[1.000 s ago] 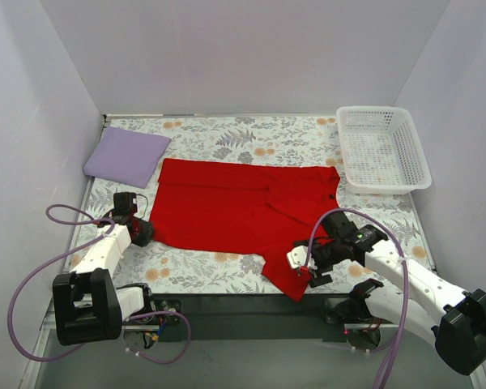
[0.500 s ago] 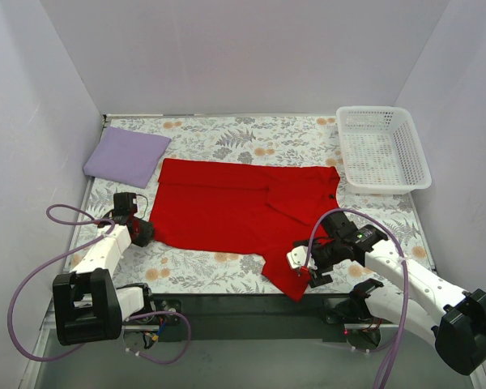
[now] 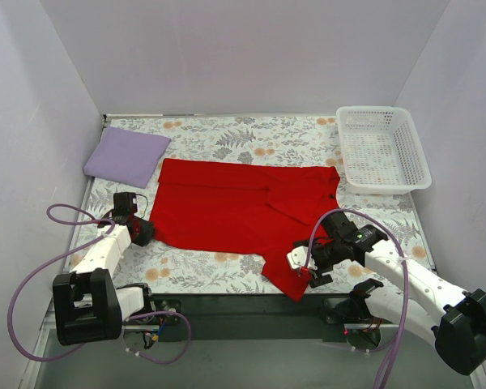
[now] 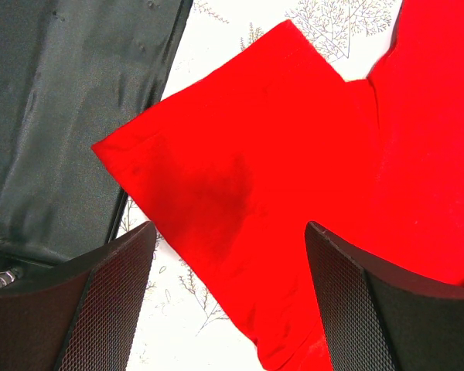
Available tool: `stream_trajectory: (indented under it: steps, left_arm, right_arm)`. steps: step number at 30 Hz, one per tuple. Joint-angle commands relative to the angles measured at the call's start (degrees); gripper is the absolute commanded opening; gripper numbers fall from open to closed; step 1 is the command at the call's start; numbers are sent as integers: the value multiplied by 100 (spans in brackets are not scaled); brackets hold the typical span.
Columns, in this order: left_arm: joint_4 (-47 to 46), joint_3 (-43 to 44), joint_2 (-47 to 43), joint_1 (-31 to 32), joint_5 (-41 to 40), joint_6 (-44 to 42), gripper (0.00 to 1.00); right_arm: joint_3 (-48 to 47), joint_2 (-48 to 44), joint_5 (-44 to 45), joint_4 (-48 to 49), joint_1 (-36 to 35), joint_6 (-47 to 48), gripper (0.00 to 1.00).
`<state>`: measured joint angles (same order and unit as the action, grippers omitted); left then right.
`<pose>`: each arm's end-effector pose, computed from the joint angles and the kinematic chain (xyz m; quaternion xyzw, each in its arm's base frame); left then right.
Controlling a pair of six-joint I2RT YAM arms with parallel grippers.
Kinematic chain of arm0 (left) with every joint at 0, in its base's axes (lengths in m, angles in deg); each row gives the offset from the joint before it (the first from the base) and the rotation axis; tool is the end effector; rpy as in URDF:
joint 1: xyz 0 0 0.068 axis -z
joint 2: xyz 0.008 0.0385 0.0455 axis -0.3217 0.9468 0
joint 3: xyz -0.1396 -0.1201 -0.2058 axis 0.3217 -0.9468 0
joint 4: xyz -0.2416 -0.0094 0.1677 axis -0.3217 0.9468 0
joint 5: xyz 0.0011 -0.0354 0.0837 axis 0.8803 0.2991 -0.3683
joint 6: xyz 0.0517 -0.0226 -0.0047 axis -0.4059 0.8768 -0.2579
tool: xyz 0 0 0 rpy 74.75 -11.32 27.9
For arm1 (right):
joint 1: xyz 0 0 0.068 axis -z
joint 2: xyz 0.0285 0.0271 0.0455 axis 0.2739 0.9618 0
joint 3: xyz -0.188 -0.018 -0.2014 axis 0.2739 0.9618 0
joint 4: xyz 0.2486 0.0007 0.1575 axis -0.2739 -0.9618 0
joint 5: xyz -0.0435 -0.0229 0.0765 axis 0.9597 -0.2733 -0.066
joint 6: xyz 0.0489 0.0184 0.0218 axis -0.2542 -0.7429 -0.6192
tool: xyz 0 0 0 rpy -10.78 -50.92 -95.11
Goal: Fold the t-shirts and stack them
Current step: Fold the tshirt
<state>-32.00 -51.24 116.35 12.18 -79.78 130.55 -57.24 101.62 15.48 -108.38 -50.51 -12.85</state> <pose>0.2158 0.0290 0.1394 -0.7725 0.6014 -0.1037 0.1753 0.1359 0.1222 0.1747 -0.7899 0.4964 0.2226 0.2830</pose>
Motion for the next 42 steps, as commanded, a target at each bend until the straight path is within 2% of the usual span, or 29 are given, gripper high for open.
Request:
stream_trajectory:
  steps: [1, 9, 15, 16, 21, 24, 28, 30, 35, 42]
  left_arm:
    - [-68, -49, -127, -26, 18, -45, 0]
    - [-94, -49, -109, -18, 35, -62, 0]
    - [-85, -40, -118, -18, 62, -71, 0]
    - [-85, -40, -118, -18, 53, -71, 0]
    - [-85, -31, -65, -18, 62, -97, 0]
    - [-94, -31, -56, -18, 88, -97, 0]
    - [-94, -40, -65, -18, 97, -97, 0]
    - [-94, -49, -56, -18, 106, -106, 0]
    - [-121, -57, -47, -9, 132, -106, 0]
    - [-121, -66, -30, -18, 193, -106, 0]
  right_arm:
    - [-109, -2, -119, -84, 16, 66, 84]
    - [-100, 33, -172, -119, 7, 137, 83]
    - [-100, 165, -286, -154, -98, 198, 73]
    - [-118, 165, -312, -215, -133, 198, 69]
    - [-74, 130, -313, -426, -774, 286, 61]
    - [-74, 191, -181, -619, -1266, 312, 52]
    - [-21, 306, 65, -760, -1908, 181, 48]
    - [84, 297, 293, -699, -2190, 145, 47]
    - [190, 359, 540, -260, -2427, -187, 50]
    - [251, 499, 865, 382, -2674, -619, 49]
